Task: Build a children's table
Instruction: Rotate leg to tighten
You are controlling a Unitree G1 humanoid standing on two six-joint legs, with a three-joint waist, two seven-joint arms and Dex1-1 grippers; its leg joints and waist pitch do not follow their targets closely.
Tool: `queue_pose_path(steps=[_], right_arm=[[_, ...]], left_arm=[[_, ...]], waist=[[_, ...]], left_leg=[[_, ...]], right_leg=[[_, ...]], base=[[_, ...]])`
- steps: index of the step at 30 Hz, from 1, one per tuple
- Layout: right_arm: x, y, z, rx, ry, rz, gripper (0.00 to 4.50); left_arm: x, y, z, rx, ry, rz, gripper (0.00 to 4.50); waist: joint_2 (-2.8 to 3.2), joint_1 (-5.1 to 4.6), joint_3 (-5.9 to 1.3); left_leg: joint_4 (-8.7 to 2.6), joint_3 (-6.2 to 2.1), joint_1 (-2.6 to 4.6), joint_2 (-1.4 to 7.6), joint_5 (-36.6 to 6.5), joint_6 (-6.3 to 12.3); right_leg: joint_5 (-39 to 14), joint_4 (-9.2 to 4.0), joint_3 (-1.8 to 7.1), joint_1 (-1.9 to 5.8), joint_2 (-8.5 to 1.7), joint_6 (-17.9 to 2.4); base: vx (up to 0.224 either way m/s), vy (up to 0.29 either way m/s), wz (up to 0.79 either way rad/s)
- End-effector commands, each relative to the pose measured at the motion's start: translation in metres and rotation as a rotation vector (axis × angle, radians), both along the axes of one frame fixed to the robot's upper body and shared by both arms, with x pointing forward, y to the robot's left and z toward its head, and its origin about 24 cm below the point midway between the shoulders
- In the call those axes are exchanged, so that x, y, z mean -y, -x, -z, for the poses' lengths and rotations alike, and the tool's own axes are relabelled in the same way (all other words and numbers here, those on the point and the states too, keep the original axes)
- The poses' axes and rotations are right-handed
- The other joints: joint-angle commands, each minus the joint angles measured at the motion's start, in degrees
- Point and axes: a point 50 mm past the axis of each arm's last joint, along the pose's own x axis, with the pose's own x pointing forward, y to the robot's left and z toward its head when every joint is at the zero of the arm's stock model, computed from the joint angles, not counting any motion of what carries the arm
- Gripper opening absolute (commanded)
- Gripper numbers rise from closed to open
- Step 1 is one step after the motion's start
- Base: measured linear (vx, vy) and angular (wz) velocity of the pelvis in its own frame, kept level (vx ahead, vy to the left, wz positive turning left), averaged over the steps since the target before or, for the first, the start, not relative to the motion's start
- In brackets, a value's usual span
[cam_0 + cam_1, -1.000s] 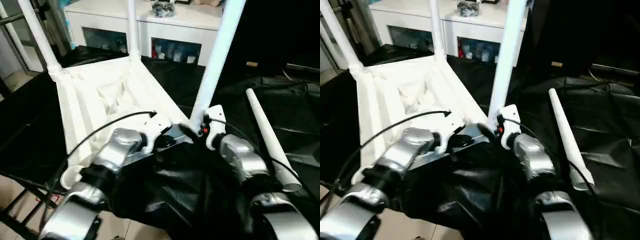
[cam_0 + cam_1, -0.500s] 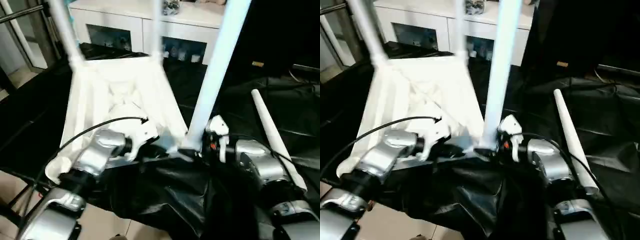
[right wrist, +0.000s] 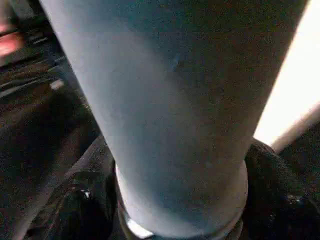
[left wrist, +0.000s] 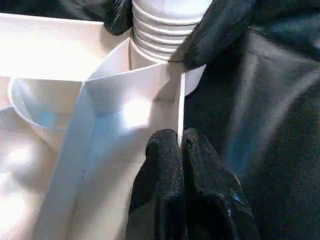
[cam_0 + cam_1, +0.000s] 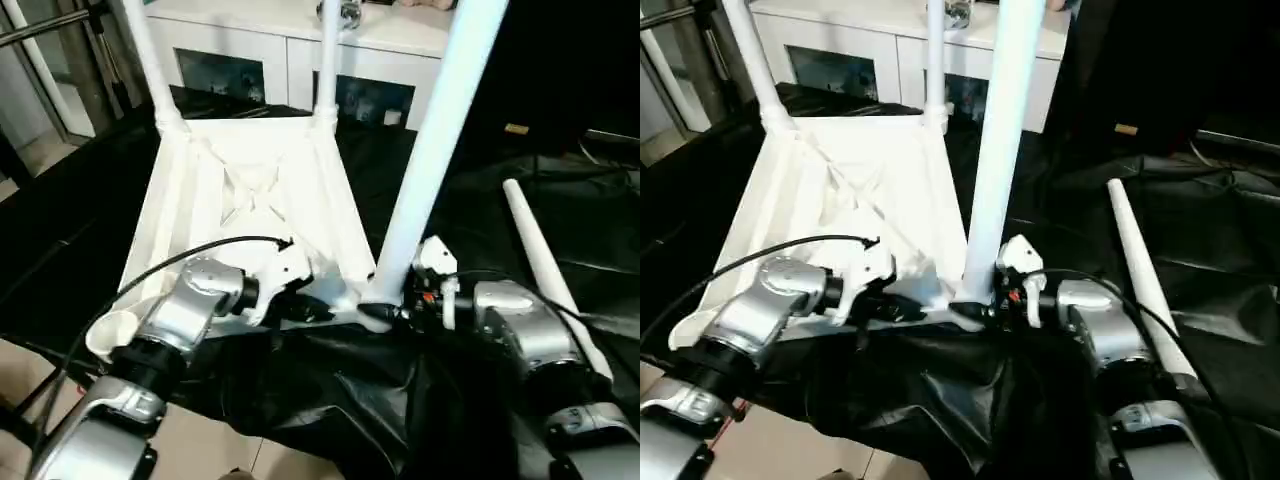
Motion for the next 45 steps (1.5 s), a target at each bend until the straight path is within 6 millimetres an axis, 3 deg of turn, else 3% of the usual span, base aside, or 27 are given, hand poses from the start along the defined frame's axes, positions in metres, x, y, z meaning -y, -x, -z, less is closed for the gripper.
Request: queue_pose_path(steps=[1, 3, 4, 6, 10, 11, 14, 16, 18, 23, 26, 27, 31, 36, 38, 41, 45], right_arm=[[-0.018, -0.003, 0.024, -0.077, 0.074, 0.157, 2.75], [-0.019, -0.007, 0.030, -0.082, 0.104, 0.264, 2.75], [-0.020, -0.007, 0.030, -0.081, 0.105, 0.279, 2.75], [-0.023, -0.010, 0.034, -0.093, 0.112, 0.365, 2.75], [-0.036, -0.014, 0.038, -0.129, 0.071, 0.541, 2.75], [-0.042, -0.014, 0.035, -0.129, 0.010, 0.516, 3.30], [-0.045, -0.014, 0.034, -0.135, -0.011, 0.502, 3.50], [-0.048, -0.015, 0.030, -0.123, -0.030, 0.471, 3.88], [-0.046, -0.017, 0.024, -0.080, -0.031, 0.427, 3.92], [-0.036, -0.015, 0.015, 0.003, -0.004, 0.242, 3.92], [-0.030, -0.011, 0.011, 0.011, -0.013, 0.144, 3.92], [-0.027, -0.008, 0.009, 0.015, -0.017, 0.093, 3.92], [-0.017, 0.004, 0.004, -0.001, -0.029, -0.089, 3.92], [-0.014, 0.008, 0.004, 0.000, -0.021, -0.149, 3.92], [-0.013, 0.011, 0.005, -0.020, -0.022, -0.191, 3.76], [-0.013, 0.013, 0.005, -0.027, -0.024, -0.214, 3.76], [-0.014, 0.016, 0.004, -0.046, -0.040, -0.250, 3.28]], left_arm=[[0.021, -0.013, -0.009, 0.072, 0.026, -0.111, 0.00], [0.027, -0.017, -0.009, 0.083, 0.027, -0.166, 0.00], [0.028, -0.018, -0.009, 0.085, 0.027, -0.176, 0.00], [0.035, -0.021, -0.009, 0.095, 0.032, -0.228, 0.00], [0.053, -0.026, -0.011, 0.115, 0.039, -0.312, 0.00], [0.057, -0.024, -0.011, 0.114, 0.049, -0.291, 0.00], [0.058, -0.023, -0.011, 0.116, 0.052, -0.281, 0.00], [0.058, -0.021, -0.011, 0.120, 0.054, -0.251, 0.00], [0.056, -0.019, -0.010, 0.113, 0.057, -0.223, 0.00], [0.047, -0.011, -0.008, 0.082, 0.046, -0.126, 0.00], [0.042, -0.008, -0.007, 0.067, 0.038, -0.077, 0.00], [0.039, -0.006, -0.006, 0.060, 0.032, -0.050, 0.00], [0.024, 0.002, -0.006, 0.023, 0.015, 0.065, 0.00], [0.015, 0.004, -0.006, -0.001, 0.001, 0.091, 0.00], [0.008, 0.007, -0.008, -0.011, 0.005, 0.123, 0.00], [0.005, 0.008, -0.008, -0.016, 0.004, 0.140, 0.00], [0.002, 0.010, -0.008, -0.028, -0.004, 0.154, 0.00]], waist=[[-0.39, -0.35, -2.72], [-0.32, -0.76, -2.74], [-0.33, -0.92, -2.77], [-0.24, -0.97, -2.79], [-0.25, -1.19, -2.96], [0.21, -1.14, -3.04], [0.00, -1.18, -3.15], [0.05, -1.16, -3.09], [0.05, -1.18, -3.12], [0.06, -1.24, -3.29], [0.05, -1.21, -3.39], [-0.24, -1.29, -3.38], [-0.11, -0.85, -3.41], [0.17, -0.30, -3.12], [-0.03, 0.06, -3.09], [0.02, 0.12, -3.19], [0.04, 0.21, -3.23]], left_leg=[[-3.59, -0.06, 0.09, 1.07, -12.71, 1.29], [-3.79, -0.32, -0.10, 1.03, -13.57, 0.06], [-3.74, -0.34, 0.18, 0.99, -14.65, -0.21], [-3.63, -0.28, 0.36, 1.06, -15.03, 0.22], [-3.70, -0.33, 0.20, 0.96, -14.46, 0.34], [-3.63, -0.28, 0.25, 1.03, -14.50, 0.43], [-3.62, -0.25, -0.15, 1.02, -13.71, 1.43], [-3.59, -0.19, -0.02, 0.99, -13.87, 1.72], [-3.61, -0.22, -0.10, 0.99, -14.31, 1.75], [-3.43, -0.19, -0.34, 1.09, -12.44, 2.56], [-3.22, -0.07, -0.47, 1.17, -10.27, 4.01], [-3.24, 0.00, -0.45, 1.15, -10.28, 4.15], [-3.14, -0.03, -0.37, 1.39, -9.28, 5.16], [-3.32, 0.19, 0.14, 1.62, -11.95, 3.89], [-3.47, 0.05, -0.03, 1.55, -12.10, 3.17], [-3.46, 0.03, -0.04, 1.59, -11.58, 2.97], [-3.42, 0.06, -0.03, 1.54, -10.54, 3.21]], right_leg=[[-19.69, -5.34, 2.55, 2.60, -4.35, -9.55], [-22.26, -5.49, 2.42, 2.71, -4.35, -8.30], [-23.77, -5.73, 2.41, 2.53, -4.37, -7.66], [-23.64, -5.88, 2.59, 2.26, -4.41, -7.64], [-21.57, -5.67, 2.45, 2.42, -4.15, -8.12], [-20.04, -5.70, 2.58, 2.34, -4.25, -8.46], [-15.75, -5.27, 2.56, 2.70, -4.12, -9.61], [-15.79, -5.38, 2.55, 2.66, -4.17, -9.86], [-16.87, -5.44, 2.53, 2.72, -4.22, -9.69], [-13.19, -5.01, 2.55, 2.96, -4.24, -10.86], [-7.29, -4.38, 2.58, 3.19, -4.14, -12.82], [-7.39, -4.45, 2.56, 3.17, -4.08, -12.92], [-5.24, -4.08, 2.50, 3.40, -4.09, -13.75], [-9.93, -4.53, 2.53, 2.82, -4.18, -13.57], [-11.39, -4.52, 2.57, 2.94, -4.21, -12.74], [-10.88, -4.38, 2.59, 2.97, -4.20, -12.44], [-9.07, -4.24, 2.56, 2.98, -4.12, -12.75]], base=[[0.000, 0.000, 0.00], [0.000, 0.000, 0.00], [0.000, 0.000, 0.00], [0.000, 0.000, 0.00], [0.000, 0.000, 0.00], [0.000, 0.000, 0.00], [0.000, 0.000, 0.00], [0.000, 0.000, 0.00], [0.000, 0.000, 0.00], [0.000, 0.000, 0.00], [0.000, 0.000, 0.00], [0.000, 0.000, 0.00], [0.000, 0.000, 0.00], [0.000, 0.000, 0.00], [0.000, 0.000, 0.00], [0.000, 0.000, 0.00], [0.000, 0.000, 0.00]])
